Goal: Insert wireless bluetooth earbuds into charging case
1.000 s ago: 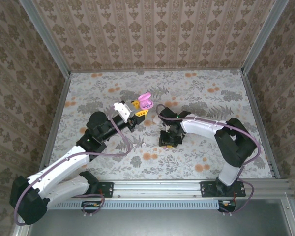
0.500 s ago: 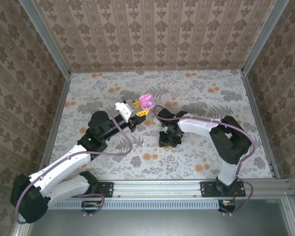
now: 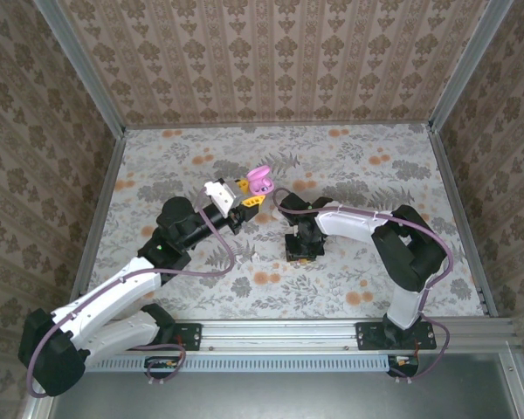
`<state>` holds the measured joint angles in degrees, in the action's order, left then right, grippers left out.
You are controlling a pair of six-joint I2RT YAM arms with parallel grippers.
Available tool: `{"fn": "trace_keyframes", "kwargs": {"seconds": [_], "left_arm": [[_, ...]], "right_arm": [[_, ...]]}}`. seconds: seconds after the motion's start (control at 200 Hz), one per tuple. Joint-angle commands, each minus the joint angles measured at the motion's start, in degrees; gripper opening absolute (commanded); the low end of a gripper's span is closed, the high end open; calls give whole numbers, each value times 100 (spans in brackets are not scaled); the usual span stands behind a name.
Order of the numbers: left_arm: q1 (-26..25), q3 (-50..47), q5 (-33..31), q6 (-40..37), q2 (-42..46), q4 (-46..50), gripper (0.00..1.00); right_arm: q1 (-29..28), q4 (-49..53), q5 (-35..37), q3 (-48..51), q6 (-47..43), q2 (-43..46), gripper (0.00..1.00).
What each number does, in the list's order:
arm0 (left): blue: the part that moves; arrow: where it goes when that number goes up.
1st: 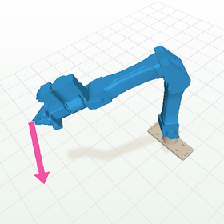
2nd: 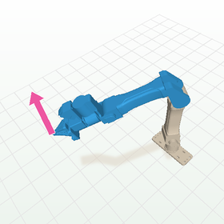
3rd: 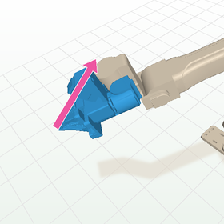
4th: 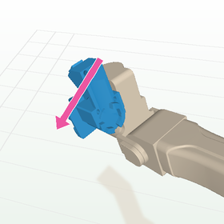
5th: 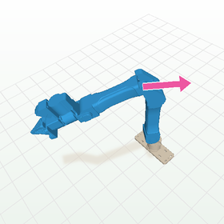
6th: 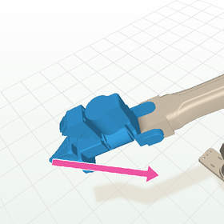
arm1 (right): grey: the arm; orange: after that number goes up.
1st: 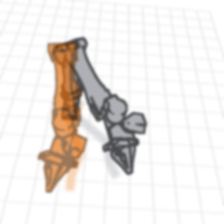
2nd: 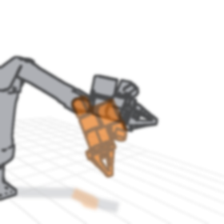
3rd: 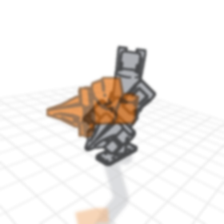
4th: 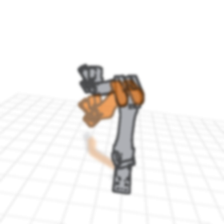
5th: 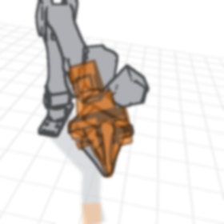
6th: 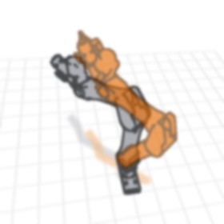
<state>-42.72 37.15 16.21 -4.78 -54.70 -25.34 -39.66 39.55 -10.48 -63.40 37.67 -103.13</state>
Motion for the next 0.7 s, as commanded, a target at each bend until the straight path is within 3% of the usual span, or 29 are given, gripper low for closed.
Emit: {"fn": "trace_keyframes", "kwargs": {"seconds": [0.0,0.695], "left_arm": [[-27,175,-21,-13,-35,-99,30],[-35,248,6,16,-118,-68,30]], "right_arm": [[-34,259,217,-163,-77,-72,29],[-33,357,261,-305,-251,-242,26]]}}
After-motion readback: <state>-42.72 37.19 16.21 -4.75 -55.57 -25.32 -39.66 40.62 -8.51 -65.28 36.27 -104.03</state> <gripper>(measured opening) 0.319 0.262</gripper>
